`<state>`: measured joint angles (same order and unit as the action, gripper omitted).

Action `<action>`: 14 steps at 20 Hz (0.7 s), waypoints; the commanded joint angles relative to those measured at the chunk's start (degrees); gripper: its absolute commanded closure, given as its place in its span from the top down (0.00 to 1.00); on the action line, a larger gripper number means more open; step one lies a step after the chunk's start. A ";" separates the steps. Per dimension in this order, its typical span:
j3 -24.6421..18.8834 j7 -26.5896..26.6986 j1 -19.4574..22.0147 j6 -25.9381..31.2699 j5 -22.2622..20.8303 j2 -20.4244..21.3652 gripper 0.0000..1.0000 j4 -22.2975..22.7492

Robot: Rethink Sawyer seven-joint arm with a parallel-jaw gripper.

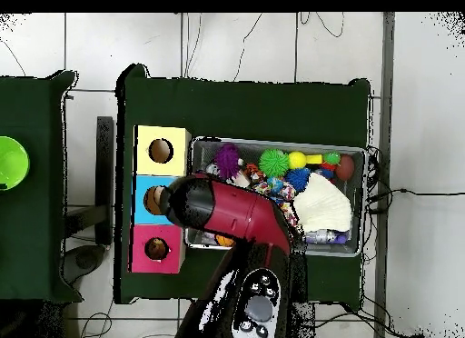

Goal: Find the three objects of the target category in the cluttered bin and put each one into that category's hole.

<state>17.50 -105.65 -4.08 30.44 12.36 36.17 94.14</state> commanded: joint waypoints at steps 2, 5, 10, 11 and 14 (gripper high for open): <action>-10.55 5.81 4.95 8.44 -5.29 -6.88 0.00 -11.59; -11.66 6.47 6.35 8.76 -5.89 -7.42 0.00 -12.35; -13.02 8.10 9.54 11.25 -8.55 -8.08 0.00 -14.48; -13.44 8.43 10.17 11.07 -9.33 -8.10 0.00 -14.41; -14.99 9.78 12.45 10.44 -10.75 -7.65 0.00 -13.54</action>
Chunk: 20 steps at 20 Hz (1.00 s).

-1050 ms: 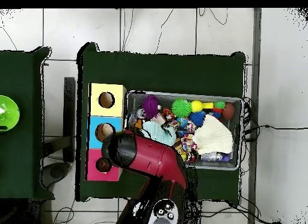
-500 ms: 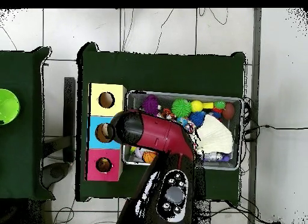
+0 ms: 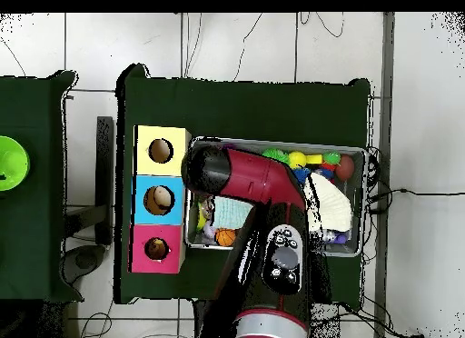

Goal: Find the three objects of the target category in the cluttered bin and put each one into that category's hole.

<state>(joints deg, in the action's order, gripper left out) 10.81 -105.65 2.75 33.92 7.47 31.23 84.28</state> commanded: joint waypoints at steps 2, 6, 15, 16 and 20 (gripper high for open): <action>-9.79 10.76 7.43 5.88 -6.75 -1.28 0.00 -1.30; -11.55 10.54 9.23 6.81 -8.64 -0.26 0.00 -0.77; -15.05 10.69 13.04 5.06 -12.41 1.52 0.00 1.85; -15.39 10.55 13.36 5.08 -12.78 1.57 0.00 1.94; -16.83 10.26 14.63 4.25 -14.42 1.82 0.00 2.31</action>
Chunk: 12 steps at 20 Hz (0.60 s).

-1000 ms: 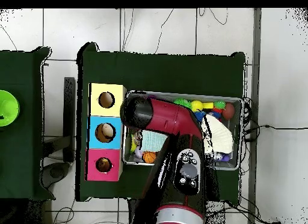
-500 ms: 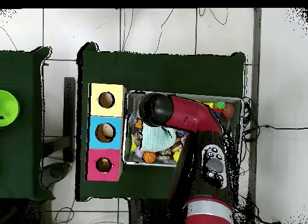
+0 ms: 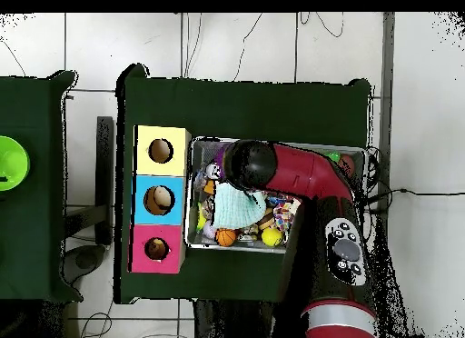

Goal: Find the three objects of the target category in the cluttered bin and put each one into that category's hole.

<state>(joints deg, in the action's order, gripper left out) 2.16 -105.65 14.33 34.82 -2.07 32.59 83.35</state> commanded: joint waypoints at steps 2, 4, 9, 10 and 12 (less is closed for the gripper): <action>-8.92 10.41 3.52 3.89 -5.52 0.29 0.00 2.70; -9.93 9.78 4.17 4.33 -6.72 0.18 1.00 2.23; -11.20 10.41 5.35 4.04 -7.68 -0.46 1.00 1.53; -11.50 10.42 5.67 3.94 -8.02 -0.80 1.00 1.38; -12.25 10.31 6.43 3.32 -8.63 -1.00 1.00 1.86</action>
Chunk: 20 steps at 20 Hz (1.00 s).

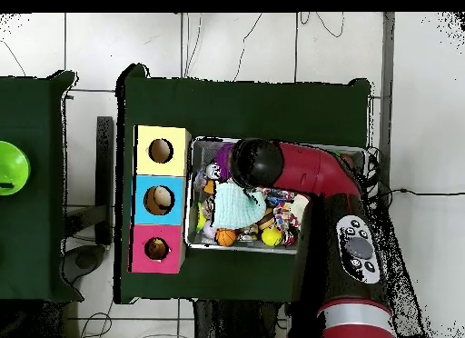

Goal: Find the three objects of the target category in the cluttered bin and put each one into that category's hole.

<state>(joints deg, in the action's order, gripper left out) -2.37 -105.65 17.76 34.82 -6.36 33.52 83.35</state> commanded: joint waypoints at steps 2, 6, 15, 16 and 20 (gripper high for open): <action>-8.37 10.22 3.65 3.08 -4.93 -1.85 1.00 2.22; -9.09 9.71 4.25 3.59 -5.86 -2.03 1.00 1.76; -9.23 7.48 5.09 -0.05 -9.68 -3.43 1.00 1.83; -9.36 7.25 5.32 -0.21 -9.65 -3.71 1.00 2.08; -9.81 6.19 5.85 -2.85 -10.49 -4.60 1.00 2.88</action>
<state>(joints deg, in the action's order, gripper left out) -6.38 -105.65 21.27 34.81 -12.74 32.72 83.34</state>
